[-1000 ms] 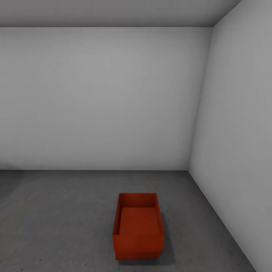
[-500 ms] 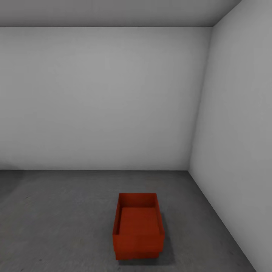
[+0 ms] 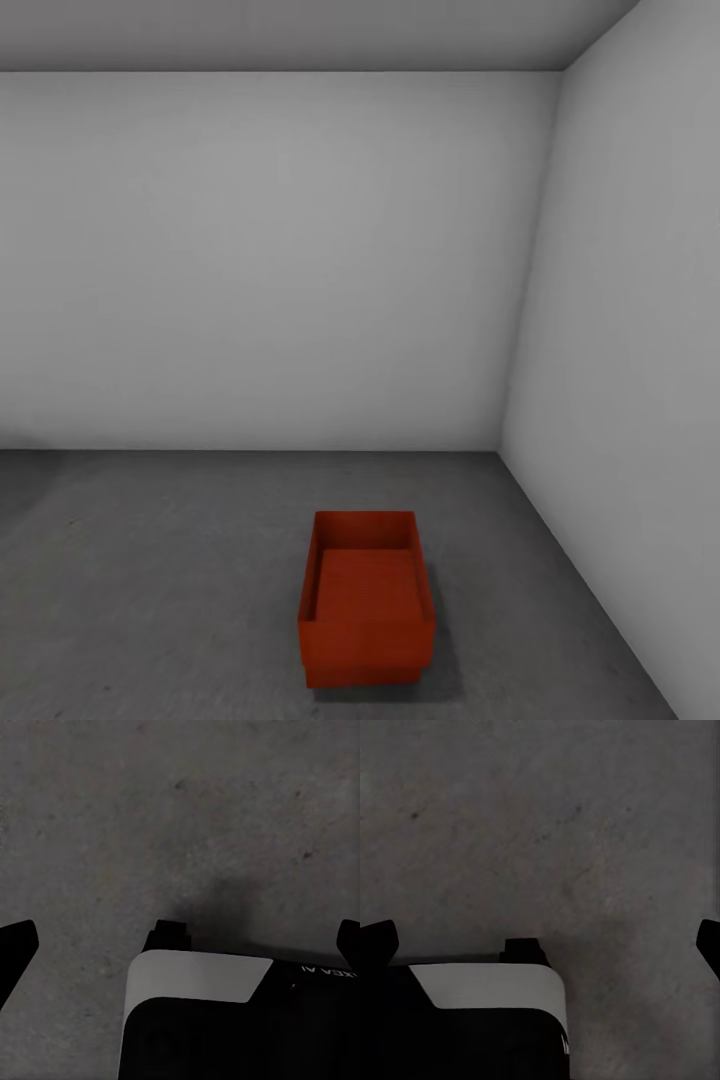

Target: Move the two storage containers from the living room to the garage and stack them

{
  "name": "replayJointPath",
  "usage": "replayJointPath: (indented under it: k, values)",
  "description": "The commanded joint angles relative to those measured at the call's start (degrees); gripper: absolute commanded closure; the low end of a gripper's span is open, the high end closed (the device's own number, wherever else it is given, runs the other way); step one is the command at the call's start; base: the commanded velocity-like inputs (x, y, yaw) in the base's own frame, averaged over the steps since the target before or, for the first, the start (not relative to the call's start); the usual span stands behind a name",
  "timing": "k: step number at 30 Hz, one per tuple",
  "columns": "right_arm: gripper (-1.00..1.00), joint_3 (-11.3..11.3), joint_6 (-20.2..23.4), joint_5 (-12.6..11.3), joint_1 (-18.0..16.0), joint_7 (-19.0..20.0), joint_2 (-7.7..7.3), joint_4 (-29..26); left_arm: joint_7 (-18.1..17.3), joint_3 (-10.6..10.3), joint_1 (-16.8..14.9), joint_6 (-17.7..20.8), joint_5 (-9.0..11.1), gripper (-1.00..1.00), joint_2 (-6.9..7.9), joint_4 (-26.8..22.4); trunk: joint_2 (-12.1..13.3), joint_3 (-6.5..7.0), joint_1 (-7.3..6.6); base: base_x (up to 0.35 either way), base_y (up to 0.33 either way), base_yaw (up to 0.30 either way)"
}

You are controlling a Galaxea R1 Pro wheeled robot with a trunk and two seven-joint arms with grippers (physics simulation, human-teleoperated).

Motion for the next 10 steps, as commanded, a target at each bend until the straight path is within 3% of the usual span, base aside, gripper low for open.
replayJointPath:
  k: [1, 10]
  values:
    - [-1.0, 0.5, -0.2, -0.5, 0.0, -0.1, 0.03, 0.1, 0.2, -0.3, 0.0, 0.2, 0.5, -1.0, -0.01, 0.0, 0.0, -0.07, 0.0, 0.0, 0.0, 0.0]
    - [-1.0, 0.4, -0.2, -0.5, -0.1, -0.1, 0.01, 0.1, 0.2, -0.3, 0.0, 0.2, 0.5, -1.0, -0.01, 0.0, 0.0, -0.07, 0.0, 0.0, 0.0, 0.0]
